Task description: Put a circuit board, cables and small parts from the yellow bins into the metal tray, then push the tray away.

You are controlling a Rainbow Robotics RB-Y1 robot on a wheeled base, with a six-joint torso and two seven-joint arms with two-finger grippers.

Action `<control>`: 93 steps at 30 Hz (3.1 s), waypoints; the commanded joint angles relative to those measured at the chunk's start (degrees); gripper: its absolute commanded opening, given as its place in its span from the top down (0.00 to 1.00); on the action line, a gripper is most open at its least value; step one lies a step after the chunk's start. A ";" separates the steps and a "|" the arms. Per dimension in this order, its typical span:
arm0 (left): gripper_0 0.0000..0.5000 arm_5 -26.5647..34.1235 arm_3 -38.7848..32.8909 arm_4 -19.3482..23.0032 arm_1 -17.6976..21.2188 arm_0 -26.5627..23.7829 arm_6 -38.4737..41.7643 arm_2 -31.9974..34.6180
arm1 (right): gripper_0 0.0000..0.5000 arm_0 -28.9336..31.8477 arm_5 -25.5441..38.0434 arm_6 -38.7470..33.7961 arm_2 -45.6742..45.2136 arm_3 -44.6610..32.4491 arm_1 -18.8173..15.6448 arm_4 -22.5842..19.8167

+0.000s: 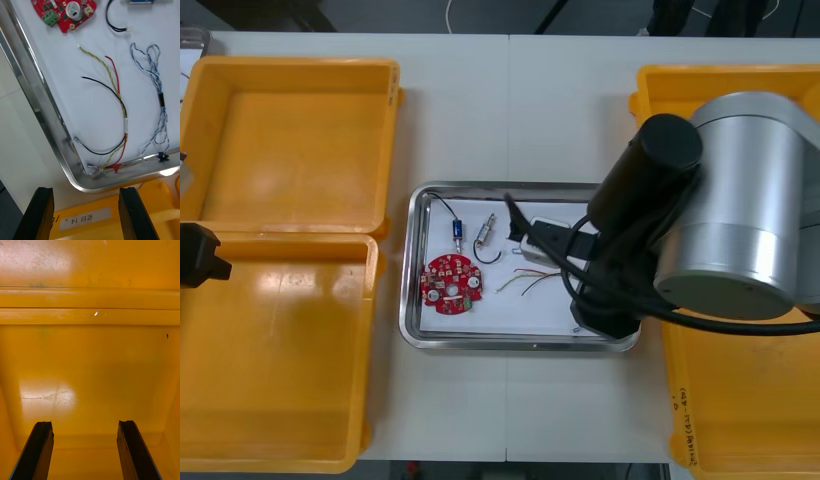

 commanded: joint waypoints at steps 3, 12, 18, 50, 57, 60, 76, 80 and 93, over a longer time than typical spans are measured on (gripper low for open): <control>0.00 0.36 -1.11 0.59 2.20 0.84 -1.27 1.76 | 0.00 -4.67 -2.08 6.94 7.19 2.74 5.18 3.45; 0.00 0.36 -1.11 0.59 2.20 0.84 -1.27 1.76 | 0.00 -5.03 -8.85 11.51 14.66 5.99 8.52 8.82; 0.00 0.36 -1.11 0.59 2.20 0.84 -1.27 1.76 | 0.00 -4.94 -10.61 11.43 19.50 7.75 9.31 12.24; 0.00 0.36 -1.11 0.59 2.20 0.84 -1.27 1.76 | 0.00 0.16 -11.05 10.99 25.56 17.60 16.51 23.14; 0.00 0.36 -1.11 0.59 2.20 0.84 -1.27 1.76 | 0.00 1.30 -11.14 10.72 26.44 17.77 16.51 25.08; 0.00 0.36 -1.11 0.59 2.20 0.84 -1.27 1.76 | 0.00 1.30 -11.31 10.72 26.62 17.68 16.51 25.08; 0.00 0.36 -1.11 0.59 2.20 0.84 -1.27 1.76 | 0.00 1.57 -14.21 10.99 26.79 19.35 16.60 26.83; 0.00 0.36 -1.11 0.59 2.20 0.84 -1.27 1.76 | 0.00 1.57 -14.21 10.72 26.79 19.35 16.60 26.83; 0.00 0.36 -1.11 0.59 2.20 0.84 -1.27 1.76 | 1.00 0.51 -13.69 10.90 26.79 19.27 16.43 27.45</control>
